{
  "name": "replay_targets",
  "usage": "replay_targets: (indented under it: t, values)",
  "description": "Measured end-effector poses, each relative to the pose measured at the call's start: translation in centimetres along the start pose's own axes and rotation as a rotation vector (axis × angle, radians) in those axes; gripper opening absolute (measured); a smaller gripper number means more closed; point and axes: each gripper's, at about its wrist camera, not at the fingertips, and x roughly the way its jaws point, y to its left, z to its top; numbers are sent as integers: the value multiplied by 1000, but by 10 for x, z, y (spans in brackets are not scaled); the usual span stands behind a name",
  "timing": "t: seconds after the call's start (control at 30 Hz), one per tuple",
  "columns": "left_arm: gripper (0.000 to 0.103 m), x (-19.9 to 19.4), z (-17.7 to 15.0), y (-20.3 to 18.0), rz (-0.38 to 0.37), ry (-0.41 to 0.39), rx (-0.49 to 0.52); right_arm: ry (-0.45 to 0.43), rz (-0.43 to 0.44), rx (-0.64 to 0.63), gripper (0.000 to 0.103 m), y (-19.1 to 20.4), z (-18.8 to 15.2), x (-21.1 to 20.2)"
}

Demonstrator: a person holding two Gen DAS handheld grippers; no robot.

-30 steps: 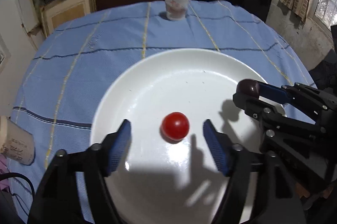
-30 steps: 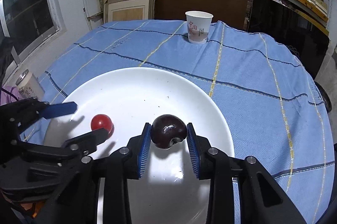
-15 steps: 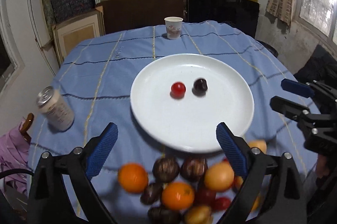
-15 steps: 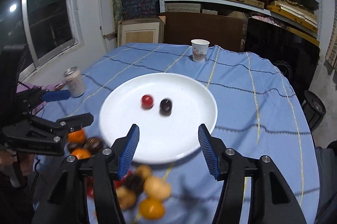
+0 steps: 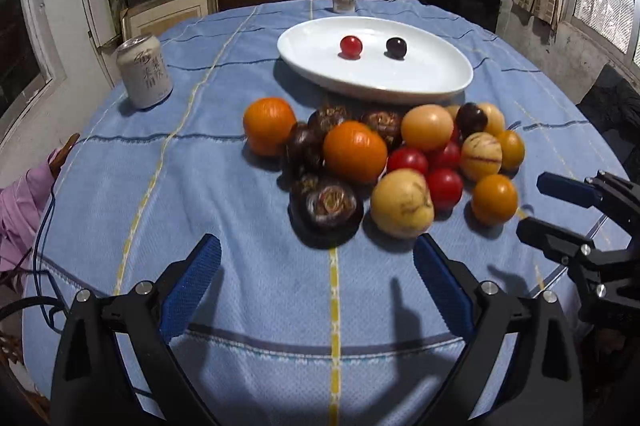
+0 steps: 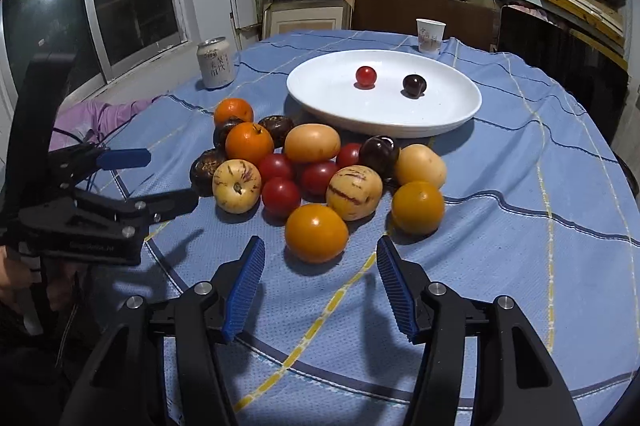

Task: Organize fruits
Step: 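Grasp a yellow pepino with the left tool while the right tool grasps an orange fruit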

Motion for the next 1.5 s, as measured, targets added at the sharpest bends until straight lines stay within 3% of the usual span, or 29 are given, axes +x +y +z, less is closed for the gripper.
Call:
replay_targets:
  t: [0.37, 0.6, 0.97, 1.27, 1.37, 1.5]
  values:
    - [95, -5, -4, -6, 5, -13, 6, 15, -23, 10, 58, 3, 7, 16]
    - [95, 0, -2, -4, -1, -3, -6, 14, -37, -14, 39, 9, 8, 24]
    - [95, 2, -2, -8, -13, -1, -10, -28, -45, 13, 39, -1, 1, 13]
    - [95, 8, 6, -33, -40, -46, 33, -25, -31, 83, 39, -23, -4, 11]
    - [76, 14, 10, -38, -81, -34, 29, -35, -19, 78, 39, -22, -4, 10]
    - [76, 17, 14, -46, -53, -49, 52, -36, -2, 93, 39, -25, -5, 10]
